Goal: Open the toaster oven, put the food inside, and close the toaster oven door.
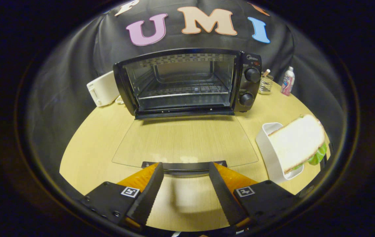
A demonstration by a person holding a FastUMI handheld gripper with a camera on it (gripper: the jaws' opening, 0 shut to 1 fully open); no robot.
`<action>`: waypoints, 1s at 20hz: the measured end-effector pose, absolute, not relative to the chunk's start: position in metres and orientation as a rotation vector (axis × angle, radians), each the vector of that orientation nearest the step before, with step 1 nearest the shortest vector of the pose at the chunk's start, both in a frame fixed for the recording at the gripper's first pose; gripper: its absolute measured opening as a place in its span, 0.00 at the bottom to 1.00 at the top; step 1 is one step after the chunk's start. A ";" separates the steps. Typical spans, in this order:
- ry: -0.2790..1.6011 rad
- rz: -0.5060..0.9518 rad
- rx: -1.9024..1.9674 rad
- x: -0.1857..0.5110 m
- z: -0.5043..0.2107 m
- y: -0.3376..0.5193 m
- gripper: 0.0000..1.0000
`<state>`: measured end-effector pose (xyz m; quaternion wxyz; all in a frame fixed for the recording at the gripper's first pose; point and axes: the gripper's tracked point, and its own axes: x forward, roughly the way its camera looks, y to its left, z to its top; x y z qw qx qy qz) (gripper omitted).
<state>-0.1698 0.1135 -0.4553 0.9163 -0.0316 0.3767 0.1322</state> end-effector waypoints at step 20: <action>0.782 0.363 -0.004 -0.126 -0.322 -0.005 0.90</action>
